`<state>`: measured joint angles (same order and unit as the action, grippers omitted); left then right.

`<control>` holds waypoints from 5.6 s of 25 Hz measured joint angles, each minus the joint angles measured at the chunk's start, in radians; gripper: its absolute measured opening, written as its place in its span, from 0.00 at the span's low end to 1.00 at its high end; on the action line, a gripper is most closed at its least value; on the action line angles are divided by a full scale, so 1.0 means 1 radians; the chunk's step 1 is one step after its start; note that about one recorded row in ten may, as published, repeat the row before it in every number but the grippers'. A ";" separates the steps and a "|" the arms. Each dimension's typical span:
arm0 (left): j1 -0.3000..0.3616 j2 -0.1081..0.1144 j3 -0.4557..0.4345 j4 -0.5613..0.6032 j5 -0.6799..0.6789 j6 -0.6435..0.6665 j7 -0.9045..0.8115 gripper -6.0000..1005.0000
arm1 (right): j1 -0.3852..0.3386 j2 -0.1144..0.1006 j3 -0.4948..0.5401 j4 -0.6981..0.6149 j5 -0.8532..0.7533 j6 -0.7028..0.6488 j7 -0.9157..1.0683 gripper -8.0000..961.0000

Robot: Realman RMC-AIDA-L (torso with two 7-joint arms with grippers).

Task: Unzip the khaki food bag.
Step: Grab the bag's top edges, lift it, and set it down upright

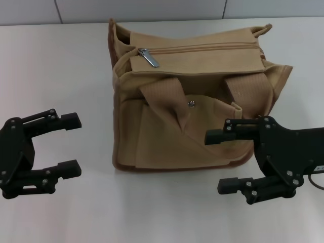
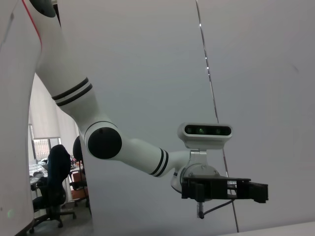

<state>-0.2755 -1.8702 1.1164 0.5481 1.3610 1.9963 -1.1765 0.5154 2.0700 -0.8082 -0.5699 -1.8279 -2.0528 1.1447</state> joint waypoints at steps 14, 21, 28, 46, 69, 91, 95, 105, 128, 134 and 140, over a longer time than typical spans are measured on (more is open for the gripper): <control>0.001 -0.006 -0.001 -0.004 0.000 -0.006 0.003 0.80 | 0.014 0.005 0.002 -0.007 0.001 0.000 0.032 0.79; 0.013 -0.019 0.000 -0.004 0.016 -0.099 0.009 0.78 | 0.014 0.005 0.019 -0.001 0.006 0.005 0.032 0.79; 0.022 -0.067 -0.059 -0.014 0.121 -0.266 0.019 0.76 | 0.009 0.005 0.040 0.000 0.008 0.027 0.032 0.79; -0.019 -0.199 -0.160 -0.096 0.138 -0.409 0.216 0.72 | 0.001 0.005 0.065 -0.001 0.009 0.044 0.032 0.79; -0.050 -0.204 -0.162 -0.203 0.093 -0.396 0.414 0.25 | 0.011 0.005 0.066 -0.001 0.009 0.053 0.032 0.79; -0.056 -0.201 -0.166 -0.208 0.055 -0.389 0.416 0.06 | 0.007 0.005 0.091 -0.001 0.010 0.065 0.032 0.79; -0.056 -0.201 -0.172 -0.205 0.054 -0.387 0.416 0.06 | 0.004 0.006 0.109 -0.001 0.010 0.062 0.032 0.79; -0.055 -0.196 -0.259 -0.196 0.053 -0.344 0.422 0.06 | 0.005 0.007 0.246 0.055 0.011 0.065 0.031 0.79; -0.105 -0.204 -0.346 -0.210 0.051 -0.262 0.479 0.06 | 0.044 0.008 0.394 0.224 0.069 0.194 0.097 0.79; -0.106 -0.202 -0.357 -0.208 0.051 -0.256 0.481 0.06 | 0.051 0.007 0.390 0.223 0.077 0.195 0.123 0.79; -0.106 -0.201 -0.357 -0.205 0.038 -0.244 0.486 0.06 | 0.064 0.007 0.384 0.227 0.078 0.195 0.137 0.79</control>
<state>-0.3811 -2.0708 0.7592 0.3426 1.3993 1.7524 -0.6901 0.5789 2.0769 -0.4244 -0.3426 -1.7500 -1.8574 1.2816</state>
